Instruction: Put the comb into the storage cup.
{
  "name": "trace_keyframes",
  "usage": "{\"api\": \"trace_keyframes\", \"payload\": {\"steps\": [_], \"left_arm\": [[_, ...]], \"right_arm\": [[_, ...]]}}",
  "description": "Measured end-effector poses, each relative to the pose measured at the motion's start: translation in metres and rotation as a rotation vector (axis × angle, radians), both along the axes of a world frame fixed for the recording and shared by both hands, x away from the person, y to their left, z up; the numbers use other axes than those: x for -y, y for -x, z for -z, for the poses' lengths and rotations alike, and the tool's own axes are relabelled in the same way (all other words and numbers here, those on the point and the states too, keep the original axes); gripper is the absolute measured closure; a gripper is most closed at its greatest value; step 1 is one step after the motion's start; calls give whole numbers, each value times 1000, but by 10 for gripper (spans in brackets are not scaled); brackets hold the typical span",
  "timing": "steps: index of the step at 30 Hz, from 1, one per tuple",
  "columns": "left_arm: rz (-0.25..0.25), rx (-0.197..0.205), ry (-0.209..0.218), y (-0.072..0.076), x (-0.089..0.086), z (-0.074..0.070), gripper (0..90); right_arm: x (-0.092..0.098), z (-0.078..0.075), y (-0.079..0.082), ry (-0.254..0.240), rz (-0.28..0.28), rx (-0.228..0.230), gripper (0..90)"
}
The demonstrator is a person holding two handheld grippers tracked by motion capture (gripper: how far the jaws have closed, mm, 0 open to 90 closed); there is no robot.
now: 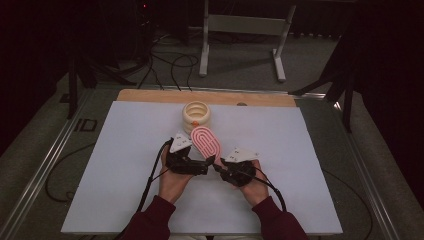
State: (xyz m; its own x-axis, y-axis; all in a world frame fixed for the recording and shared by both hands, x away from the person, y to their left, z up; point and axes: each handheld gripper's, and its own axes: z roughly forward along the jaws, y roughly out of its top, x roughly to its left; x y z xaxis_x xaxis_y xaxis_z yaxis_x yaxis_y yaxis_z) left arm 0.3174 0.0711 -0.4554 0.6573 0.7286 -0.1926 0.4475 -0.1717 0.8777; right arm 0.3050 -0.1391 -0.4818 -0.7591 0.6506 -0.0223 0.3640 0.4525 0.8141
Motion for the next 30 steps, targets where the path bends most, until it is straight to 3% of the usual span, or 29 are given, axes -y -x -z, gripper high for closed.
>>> {"api": "trace_keyframes", "payload": {"steps": [9,17,22,30], "left_arm": [[13,-36,20,-3,8,3,68],[17,-74,32,-5,14,5,222],[28,-99,56,-7,15,7,381],[21,-108,71,-8,16,9,470]], "right_arm": [[-2,0,1,0,-6,6,698],[-3,-1,2,-2,-13,13,698],[-3,-2,3,-10,-10,14,699],[-4,-3,4,-12,-11,26,698]]}}
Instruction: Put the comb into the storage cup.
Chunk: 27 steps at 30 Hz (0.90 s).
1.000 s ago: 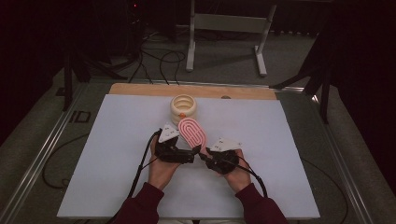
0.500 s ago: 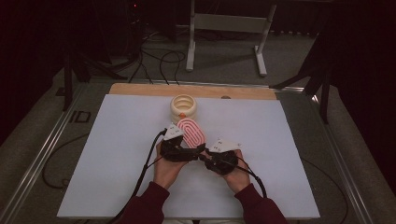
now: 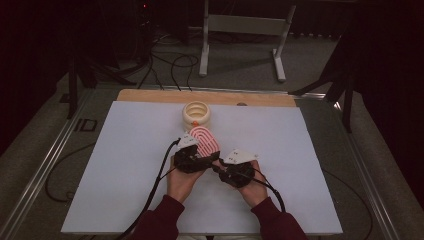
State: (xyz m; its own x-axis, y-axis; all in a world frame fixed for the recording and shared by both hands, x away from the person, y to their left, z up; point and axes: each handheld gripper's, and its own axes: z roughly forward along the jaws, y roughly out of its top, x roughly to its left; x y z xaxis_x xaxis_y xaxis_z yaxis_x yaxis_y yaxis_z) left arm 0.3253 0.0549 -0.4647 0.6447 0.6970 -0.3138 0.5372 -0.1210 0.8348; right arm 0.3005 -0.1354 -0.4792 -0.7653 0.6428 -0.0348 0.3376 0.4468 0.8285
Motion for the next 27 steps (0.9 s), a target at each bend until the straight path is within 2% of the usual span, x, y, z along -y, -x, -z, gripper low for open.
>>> {"api": "trace_keyframes", "payload": {"steps": [4,13,18,19,27], "left_arm": [[-11,-9,17,-1,-1,0,495],[-5,-19,39,-2,-1,0,537],[3,-23,65,-2,-1,-2,573],[6,-23,81,-1,-2,-3,573],[28,2,96,3,1,-8,624]], "right_arm": [[0,0,1,-3,-1,4,699],[-3,1,2,4,-5,13,698],[-3,1,2,5,-3,14,697],[-3,1,2,6,-3,14,697],[-2,-1,2,-7,-1,22,697]]}}
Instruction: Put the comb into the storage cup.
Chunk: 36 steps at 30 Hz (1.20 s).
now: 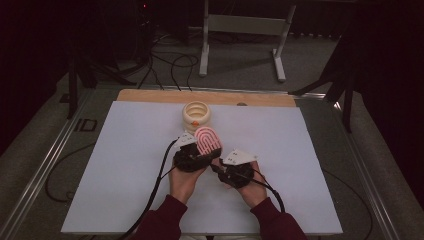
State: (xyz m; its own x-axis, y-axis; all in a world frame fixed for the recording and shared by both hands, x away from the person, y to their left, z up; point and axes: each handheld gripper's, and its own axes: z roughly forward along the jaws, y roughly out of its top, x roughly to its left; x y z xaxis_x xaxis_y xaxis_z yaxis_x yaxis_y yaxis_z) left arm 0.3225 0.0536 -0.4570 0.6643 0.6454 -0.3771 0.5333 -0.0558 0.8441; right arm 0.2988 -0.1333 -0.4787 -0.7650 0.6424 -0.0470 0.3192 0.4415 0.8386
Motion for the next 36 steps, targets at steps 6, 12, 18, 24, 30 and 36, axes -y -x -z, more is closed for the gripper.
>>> {"api": "trace_keyframes", "payload": {"steps": [6,12,18,24,30,36], "left_arm": [[-4,9,5,1,1,-4,629],[-15,24,5,1,-2,-8,630],[-31,26,8,-1,-6,-10,630],[-35,26,7,-2,-7,-12,630],[-42,30,9,-1,-8,-13,630],[-51,26,7,-3,-12,-14,630]], "right_arm": [[1,-2,0,-14,7,6,679],[3,-2,-2,-20,10,3,578],[4,-3,-3,-37,7,-6,456],[5,-3,-3,-56,2,-25,317],[5,-4,-4,-57,21,-19,104],[10,-7,-4,-76,32,-14,91]]}}
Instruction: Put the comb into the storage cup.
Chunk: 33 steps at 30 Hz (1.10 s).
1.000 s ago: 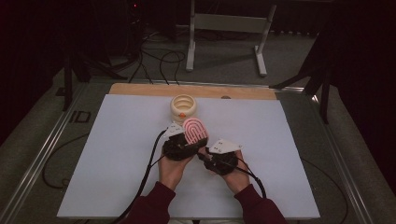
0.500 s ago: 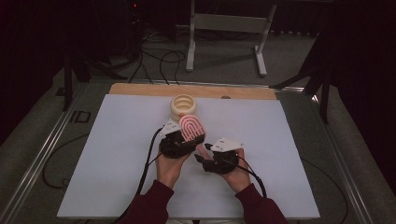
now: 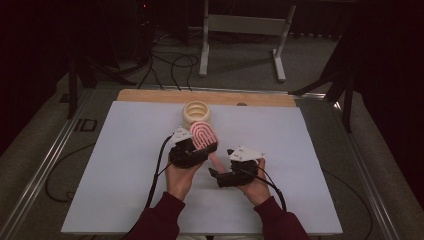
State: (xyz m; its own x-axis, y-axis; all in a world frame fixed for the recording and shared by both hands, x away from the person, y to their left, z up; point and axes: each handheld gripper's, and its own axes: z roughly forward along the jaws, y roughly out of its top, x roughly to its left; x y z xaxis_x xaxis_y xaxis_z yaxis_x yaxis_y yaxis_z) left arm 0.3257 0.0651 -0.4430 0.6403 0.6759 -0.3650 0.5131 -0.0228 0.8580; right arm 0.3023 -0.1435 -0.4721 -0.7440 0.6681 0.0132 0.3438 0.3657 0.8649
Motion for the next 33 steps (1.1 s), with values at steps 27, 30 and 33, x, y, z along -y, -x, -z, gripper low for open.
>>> {"api": "trace_keyframes", "payload": {"steps": [27,30,33], "left_arm": [[-45,39,-4,-9,-19,-20,630],[-43,46,4,-10,-20,-22,630],[-40,53,-6,-11,-21,-23,629]], "right_arm": [[40,0,4,-8,60,51,93],[48,0,5,-18,71,62,93],[55,0,7,-26,85,58,93]]}}
